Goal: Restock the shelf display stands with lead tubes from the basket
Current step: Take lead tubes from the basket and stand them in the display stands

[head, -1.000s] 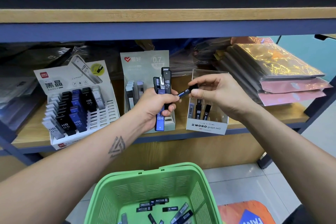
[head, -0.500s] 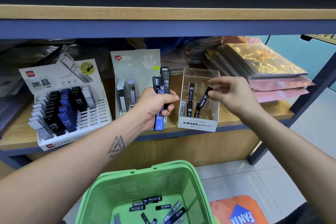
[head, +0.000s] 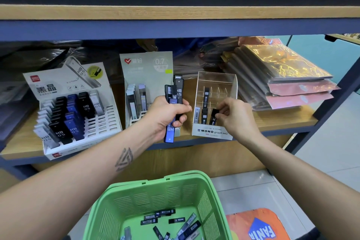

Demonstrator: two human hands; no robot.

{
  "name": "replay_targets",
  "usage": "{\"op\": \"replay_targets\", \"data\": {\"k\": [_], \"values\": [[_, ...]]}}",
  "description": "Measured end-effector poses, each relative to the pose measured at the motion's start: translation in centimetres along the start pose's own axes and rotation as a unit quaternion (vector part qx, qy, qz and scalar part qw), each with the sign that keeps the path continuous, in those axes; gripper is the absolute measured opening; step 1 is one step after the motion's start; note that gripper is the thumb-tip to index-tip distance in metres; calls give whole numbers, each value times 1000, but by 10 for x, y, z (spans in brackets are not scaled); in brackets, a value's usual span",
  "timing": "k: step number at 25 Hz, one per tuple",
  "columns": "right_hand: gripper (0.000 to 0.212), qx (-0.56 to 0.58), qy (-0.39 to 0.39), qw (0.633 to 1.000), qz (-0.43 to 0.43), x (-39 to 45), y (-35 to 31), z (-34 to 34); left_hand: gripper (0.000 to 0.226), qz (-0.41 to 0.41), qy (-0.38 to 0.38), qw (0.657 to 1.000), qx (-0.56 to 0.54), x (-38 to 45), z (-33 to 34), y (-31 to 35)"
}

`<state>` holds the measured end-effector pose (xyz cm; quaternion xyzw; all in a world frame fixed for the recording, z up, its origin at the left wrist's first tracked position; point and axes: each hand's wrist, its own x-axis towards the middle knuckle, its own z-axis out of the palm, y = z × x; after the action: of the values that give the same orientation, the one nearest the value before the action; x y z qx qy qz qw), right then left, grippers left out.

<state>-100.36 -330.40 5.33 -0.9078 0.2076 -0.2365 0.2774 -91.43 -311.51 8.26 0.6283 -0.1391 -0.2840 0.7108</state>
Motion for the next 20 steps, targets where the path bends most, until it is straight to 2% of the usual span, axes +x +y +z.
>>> {"op": "replay_targets", "data": {"k": [11, 14, 15, 17, 19, 20], "values": [[15, -23, 14, 1000, 3, -2, -1, 7, 12, 5, -5, 1000, 8, 2, 0, -3], [8, -47, 45, 998, -18, -1, -14, 2, 11, -16, -43, 999, 4, -2, 1, -1], [8, -9, 42, 999, -22, 0, -21, -1, 11, -28, -65, 997, 3, -4, 2, -1], [14, 177, -26, 984, 4, 4, -35, -6, 16, -49, -106, 993, 5, -9, 4, 1], [25, 356, -121, 926, 37, 8, -44, -8, 21, -61, -131, 990, 1, -11, 5, 2], [29, 405, -148, 901, 44, 9, -46, -8, 24, -64, -137, 989, -4, -12, 5, 3]]}}
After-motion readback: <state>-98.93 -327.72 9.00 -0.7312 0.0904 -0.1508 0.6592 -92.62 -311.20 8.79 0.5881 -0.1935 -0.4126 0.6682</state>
